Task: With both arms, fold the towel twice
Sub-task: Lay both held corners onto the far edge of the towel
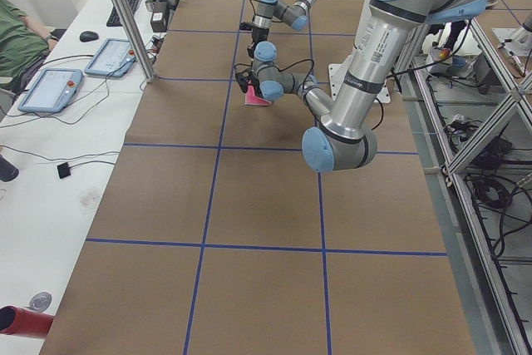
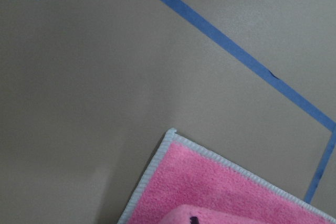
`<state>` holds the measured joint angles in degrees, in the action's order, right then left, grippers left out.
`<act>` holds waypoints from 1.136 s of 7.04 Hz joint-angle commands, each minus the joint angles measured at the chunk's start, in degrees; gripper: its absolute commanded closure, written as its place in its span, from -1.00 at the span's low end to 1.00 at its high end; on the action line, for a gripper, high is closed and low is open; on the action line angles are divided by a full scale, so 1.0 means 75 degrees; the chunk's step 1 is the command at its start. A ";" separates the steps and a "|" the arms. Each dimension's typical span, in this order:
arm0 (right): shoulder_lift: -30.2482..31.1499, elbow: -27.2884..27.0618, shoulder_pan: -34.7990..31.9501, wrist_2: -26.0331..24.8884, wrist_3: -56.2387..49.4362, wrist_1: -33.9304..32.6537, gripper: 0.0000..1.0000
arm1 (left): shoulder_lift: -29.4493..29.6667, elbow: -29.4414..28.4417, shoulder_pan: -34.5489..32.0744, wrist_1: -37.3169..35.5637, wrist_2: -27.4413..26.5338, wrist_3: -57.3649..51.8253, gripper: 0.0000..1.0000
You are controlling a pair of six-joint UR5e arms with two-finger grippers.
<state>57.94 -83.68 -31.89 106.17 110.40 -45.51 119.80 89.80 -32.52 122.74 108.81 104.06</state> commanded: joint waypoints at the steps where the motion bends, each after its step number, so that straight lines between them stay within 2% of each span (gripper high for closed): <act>1: 0.0009 -0.0011 0.0009 0.0012 -0.0002 0.0009 1.00 | 0.0022 -0.0021 0.0000 0.0006 0.0000 0.0000 1.00; 2: -0.0003 -0.0011 0.0009 0.0023 0.0010 0.0125 1.00 | 0.0080 -0.0021 0.0000 0.0006 -0.0012 0.0058 0.58; 3: -0.0015 0.0000 -0.0002 0.0024 0.0068 0.0230 0.02 | 0.0116 -0.0125 0.0011 0.0017 -0.0023 0.0082 -0.98; 4: -0.0003 -0.0011 -0.0002 0.0024 0.0046 0.0255 -0.87 | 0.0151 -0.0172 0.0000 0.0017 -0.0024 0.0082 -1.00; 5: -0.0003 -0.0011 0.0009 0.0035 -0.0001 0.0278 -0.99 | 0.0163 -0.0184 0.0000 0.0017 -0.0024 0.0094 -1.00; 8: -0.0026 -0.0070 -0.0072 0.0047 -0.0177 0.0278 -0.99 | 0.0174 -0.0173 -0.0140 0.0017 -0.0024 0.0105 -1.00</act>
<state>57.79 -84.02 -32.04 106.43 109.20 -43.43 121.04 88.51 -32.88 122.87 108.63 104.78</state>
